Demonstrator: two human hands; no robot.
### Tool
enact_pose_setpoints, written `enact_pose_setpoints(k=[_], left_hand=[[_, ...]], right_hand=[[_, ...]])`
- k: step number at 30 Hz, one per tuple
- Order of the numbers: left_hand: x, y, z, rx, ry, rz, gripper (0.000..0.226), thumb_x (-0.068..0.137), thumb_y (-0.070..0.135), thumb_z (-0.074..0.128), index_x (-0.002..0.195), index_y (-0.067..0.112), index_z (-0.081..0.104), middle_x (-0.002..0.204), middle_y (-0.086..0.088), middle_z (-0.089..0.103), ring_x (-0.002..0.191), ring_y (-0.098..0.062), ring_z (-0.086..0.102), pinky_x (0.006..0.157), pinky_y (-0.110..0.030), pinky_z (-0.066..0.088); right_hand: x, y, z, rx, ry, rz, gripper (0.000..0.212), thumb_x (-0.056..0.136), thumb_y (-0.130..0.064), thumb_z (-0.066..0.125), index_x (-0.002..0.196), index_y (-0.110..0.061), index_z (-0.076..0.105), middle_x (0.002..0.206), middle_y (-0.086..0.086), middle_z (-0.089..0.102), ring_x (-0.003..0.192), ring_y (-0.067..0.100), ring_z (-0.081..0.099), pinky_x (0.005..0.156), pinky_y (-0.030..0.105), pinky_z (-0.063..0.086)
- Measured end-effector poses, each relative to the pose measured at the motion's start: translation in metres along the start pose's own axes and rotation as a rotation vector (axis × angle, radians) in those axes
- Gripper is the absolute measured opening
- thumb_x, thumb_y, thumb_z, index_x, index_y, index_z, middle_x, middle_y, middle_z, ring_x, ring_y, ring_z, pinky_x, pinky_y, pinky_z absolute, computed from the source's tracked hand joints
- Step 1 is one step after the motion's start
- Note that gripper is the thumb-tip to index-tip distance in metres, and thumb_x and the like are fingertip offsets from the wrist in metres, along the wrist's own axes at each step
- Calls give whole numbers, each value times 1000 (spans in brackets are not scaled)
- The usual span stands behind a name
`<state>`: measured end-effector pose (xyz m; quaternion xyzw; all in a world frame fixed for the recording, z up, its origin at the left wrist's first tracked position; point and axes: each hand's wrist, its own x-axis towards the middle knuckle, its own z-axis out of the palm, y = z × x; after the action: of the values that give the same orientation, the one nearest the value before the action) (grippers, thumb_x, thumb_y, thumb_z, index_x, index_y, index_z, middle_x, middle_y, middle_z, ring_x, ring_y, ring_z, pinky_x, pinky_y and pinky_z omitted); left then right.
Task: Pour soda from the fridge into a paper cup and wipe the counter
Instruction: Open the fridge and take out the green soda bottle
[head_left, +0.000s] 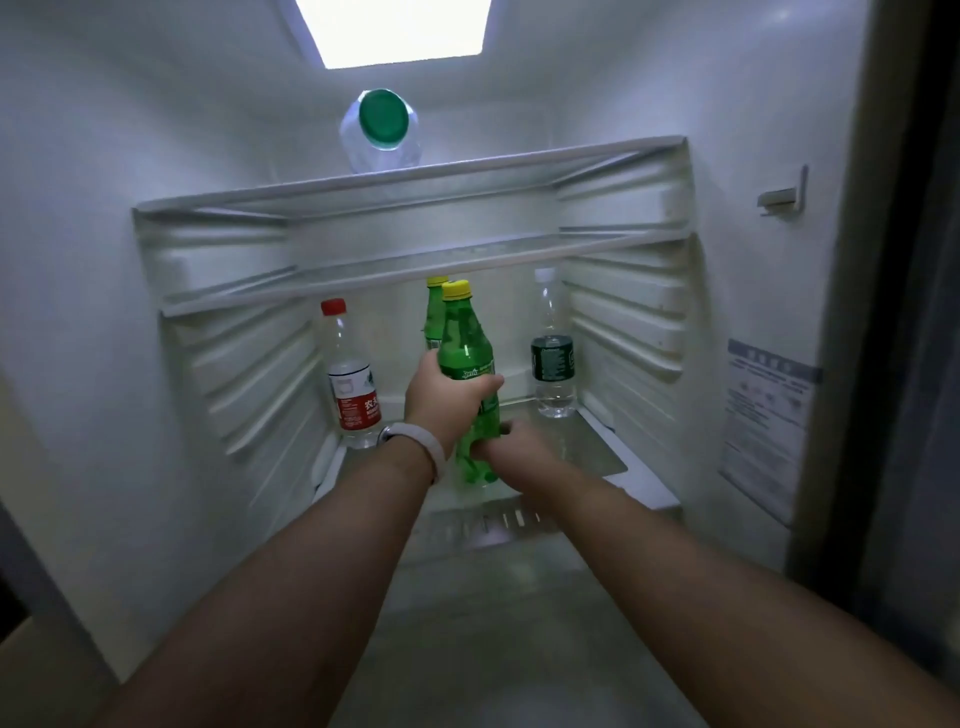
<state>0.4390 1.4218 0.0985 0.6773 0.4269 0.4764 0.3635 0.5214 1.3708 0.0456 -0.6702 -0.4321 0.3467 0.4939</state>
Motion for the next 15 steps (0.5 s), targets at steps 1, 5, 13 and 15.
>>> enact_pose_setpoints(k=[1,5,13,15], left_hand=[[-2,0,0,-1,13,7,49,67,28,86,109,21,61,97,4,69,90,-17,67,82,-39,58],[-15,3,-1,-10,42,60,46,66,27,87,103,24,60,93,7,68,86,-13,66,81,-38,58],[-54,20,-14,-141,23,51,42,66,22,88,101,21,64,94,4,72,88,-16,69,80,-42,60],[-69,24,-19,-189,-10,53,38,69,18,87,98,24,63,93,4,71,88,-15,69,78,-38,59]], right_hand=[[0,0,-1,-7,-2,-7,35,82,-16,65,115,-5,59,102,13,67,80,18,62,62,28,47],[-7,4,-2,14,-1,-35,30,80,-16,67,108,-4,62,97,11,68,82,20,63,68,33,52],[-43,4,-6,74,-20,-63,25,77,-12,67,102,-11,64,99,16,69,84,23,63,74,36,50],[-57,6,-8,98,-5,-17,24,78,-12,69,101,-17,62,102,15,68,91,27,64,77,38,51]])
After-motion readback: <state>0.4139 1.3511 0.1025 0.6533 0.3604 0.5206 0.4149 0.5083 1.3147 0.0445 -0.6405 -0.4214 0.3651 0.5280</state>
